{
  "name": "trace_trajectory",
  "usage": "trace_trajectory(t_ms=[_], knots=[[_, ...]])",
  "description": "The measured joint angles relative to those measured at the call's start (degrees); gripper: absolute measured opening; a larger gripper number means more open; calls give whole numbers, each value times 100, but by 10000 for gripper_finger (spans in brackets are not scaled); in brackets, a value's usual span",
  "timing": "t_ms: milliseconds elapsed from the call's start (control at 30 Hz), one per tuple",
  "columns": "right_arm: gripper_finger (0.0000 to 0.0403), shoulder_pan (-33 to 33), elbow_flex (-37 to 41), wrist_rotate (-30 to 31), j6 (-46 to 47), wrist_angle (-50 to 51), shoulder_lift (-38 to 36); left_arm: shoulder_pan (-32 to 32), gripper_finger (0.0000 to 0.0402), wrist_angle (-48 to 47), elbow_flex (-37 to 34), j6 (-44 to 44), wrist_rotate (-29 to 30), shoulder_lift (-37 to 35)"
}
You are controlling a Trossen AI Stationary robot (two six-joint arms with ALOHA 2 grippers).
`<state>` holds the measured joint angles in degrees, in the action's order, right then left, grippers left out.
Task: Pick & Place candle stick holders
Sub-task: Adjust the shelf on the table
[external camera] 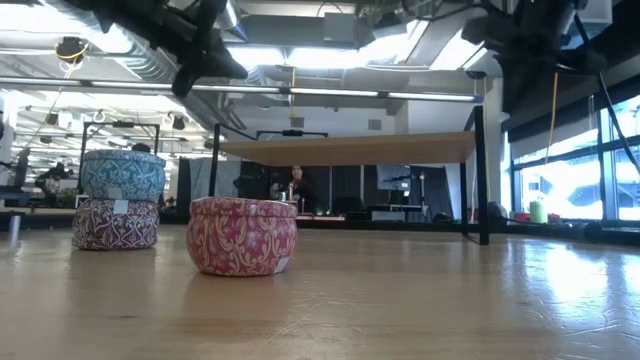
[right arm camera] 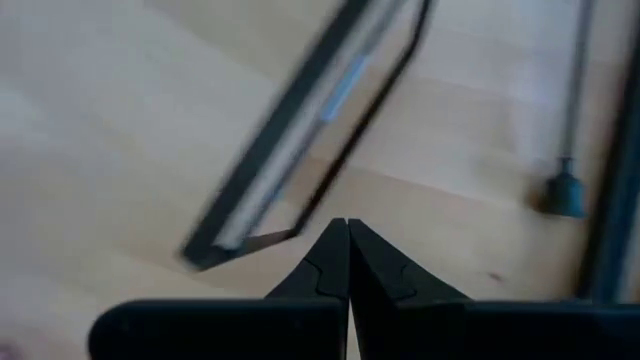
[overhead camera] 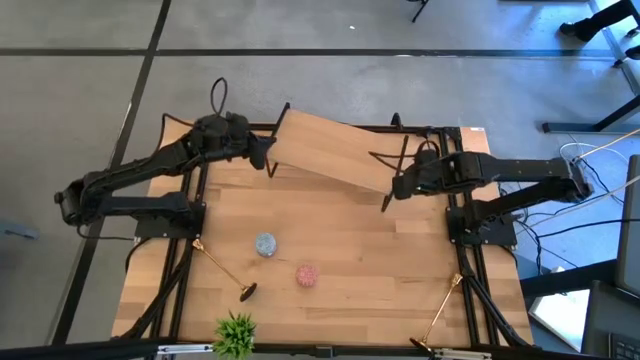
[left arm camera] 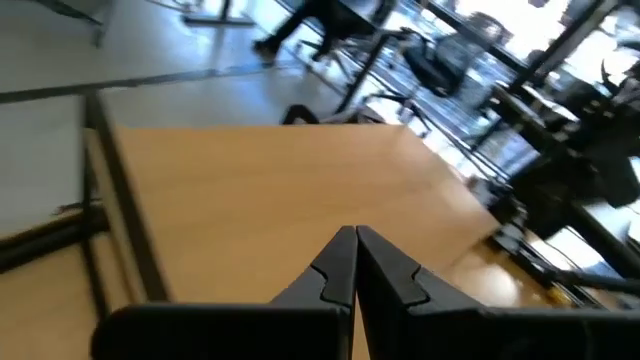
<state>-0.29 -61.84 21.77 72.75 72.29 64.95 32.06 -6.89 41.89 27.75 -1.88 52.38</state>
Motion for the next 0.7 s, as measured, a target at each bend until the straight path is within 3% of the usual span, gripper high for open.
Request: trace_trajectory(t_ms=[233,367,567,700], knots=[[0,-408,0,420,459,895,0,384,1,8,1,273,526,4],[0,-861,0,614,-149,747,4,566,1,-2,0,276,581,13],[0,-1726,118,615,-1220,8,39,657,1,-354,0,599,1123,210],[0,-2278,235,362,-1785,-535,39,794,1,-364,0,633,967,597]])
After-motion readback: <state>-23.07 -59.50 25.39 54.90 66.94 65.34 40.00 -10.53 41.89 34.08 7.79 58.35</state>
